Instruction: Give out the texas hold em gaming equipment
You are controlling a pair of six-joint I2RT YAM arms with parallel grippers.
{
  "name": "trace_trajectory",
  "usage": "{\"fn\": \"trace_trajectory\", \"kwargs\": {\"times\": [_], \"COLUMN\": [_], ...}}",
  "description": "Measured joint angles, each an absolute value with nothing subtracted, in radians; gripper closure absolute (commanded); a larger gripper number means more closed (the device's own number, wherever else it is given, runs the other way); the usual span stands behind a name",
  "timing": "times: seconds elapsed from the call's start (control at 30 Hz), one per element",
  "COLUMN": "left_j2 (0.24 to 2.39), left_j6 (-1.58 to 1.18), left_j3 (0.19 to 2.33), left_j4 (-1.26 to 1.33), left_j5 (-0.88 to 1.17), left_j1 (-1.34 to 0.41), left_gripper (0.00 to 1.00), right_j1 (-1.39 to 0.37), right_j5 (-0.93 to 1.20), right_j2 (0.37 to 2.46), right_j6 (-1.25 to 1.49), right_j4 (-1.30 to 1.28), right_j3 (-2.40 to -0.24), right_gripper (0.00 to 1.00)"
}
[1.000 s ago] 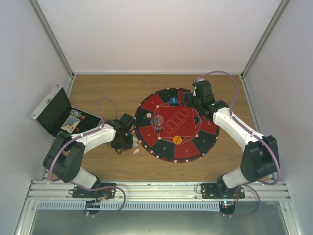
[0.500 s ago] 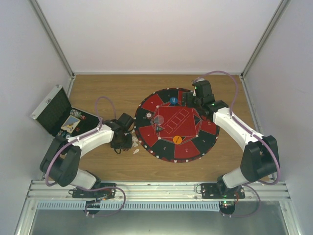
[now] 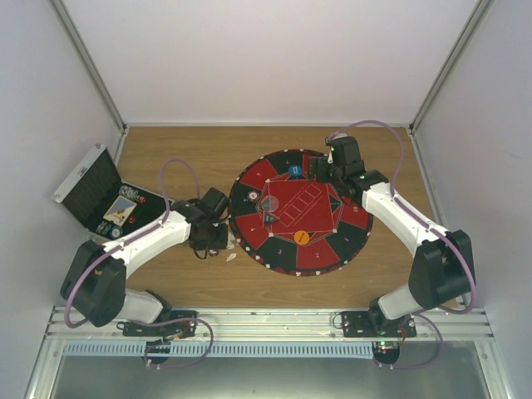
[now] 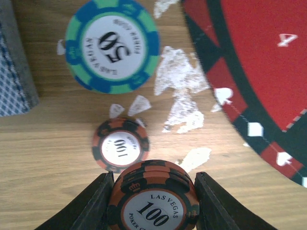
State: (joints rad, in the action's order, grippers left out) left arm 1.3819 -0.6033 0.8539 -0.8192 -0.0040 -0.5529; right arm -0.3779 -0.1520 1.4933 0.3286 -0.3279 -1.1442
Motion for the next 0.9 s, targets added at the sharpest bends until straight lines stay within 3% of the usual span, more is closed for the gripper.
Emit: {"fn": "trace_trajectory", "kwargs": {"times": [0.3,0.9], "left_j2": [1.438,2.024], "left_j6": [-0.590,-0.369], "left_j3": [1.044,1.649], "left_j4": [-0.890,-0.878], "left_j5": [0.032,0.109], "left_j1": [-0.585,-0.587], "left_gripper": [0.61,0.62], "right_j1": [-0.378,-0.377], "right_j5": [-0.152,-0.185], "right_j2": [1.493,1.436], "right_j6": [0.329,0.356], "right_j4": [-0.328,-0.332], "right_j3": [-1.144,-1.090], "right_gripper": [0.01,0.00]}}
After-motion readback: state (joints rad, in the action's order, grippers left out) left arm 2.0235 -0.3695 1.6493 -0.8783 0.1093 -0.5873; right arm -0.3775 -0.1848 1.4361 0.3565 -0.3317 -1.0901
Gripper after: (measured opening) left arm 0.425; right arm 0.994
